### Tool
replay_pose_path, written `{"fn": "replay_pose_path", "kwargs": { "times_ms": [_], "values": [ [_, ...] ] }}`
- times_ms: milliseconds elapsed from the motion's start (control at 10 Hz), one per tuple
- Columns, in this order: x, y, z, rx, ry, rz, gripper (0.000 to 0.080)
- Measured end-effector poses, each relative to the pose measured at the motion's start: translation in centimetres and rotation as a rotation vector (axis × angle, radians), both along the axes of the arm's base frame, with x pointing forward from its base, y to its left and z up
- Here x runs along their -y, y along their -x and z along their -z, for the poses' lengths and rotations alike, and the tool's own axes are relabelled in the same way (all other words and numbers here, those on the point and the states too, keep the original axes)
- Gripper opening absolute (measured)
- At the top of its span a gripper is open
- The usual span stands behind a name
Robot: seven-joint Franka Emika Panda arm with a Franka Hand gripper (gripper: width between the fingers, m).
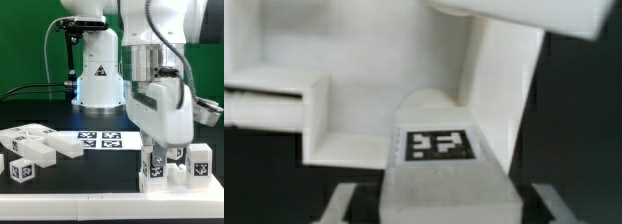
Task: Assemble chair
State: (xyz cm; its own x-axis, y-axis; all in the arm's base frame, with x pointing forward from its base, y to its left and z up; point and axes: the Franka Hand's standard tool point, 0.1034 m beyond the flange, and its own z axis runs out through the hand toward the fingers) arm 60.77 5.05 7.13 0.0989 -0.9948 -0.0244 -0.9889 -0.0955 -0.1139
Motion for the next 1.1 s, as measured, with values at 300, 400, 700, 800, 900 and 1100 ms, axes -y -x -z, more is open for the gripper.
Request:
{"fn": "replay_pose_path", "kwargs": {
  "times_ms": [300,400,700,800,900,1100],
  "values": [
    [-0.2,0.3,0.2,-0.032,-0.042,0.283,0.0285],
    [-0.1,0.4,0.2,-0.039,-0.045,0.339,0.0285],
    [0.1,0.7,0.2,-0.052,-0.040,0.395,0.0287],
    [0.0,0.6,0.2,-0.050,-0.040,0.390,0.0388],
    [-0.1,0.5,-0.1,-0.045,-0.041,0.377,0.0526],
    [0.1,0.6,-1.6,-0.025,-0.053,0.327,0.0611]
  ]
}}
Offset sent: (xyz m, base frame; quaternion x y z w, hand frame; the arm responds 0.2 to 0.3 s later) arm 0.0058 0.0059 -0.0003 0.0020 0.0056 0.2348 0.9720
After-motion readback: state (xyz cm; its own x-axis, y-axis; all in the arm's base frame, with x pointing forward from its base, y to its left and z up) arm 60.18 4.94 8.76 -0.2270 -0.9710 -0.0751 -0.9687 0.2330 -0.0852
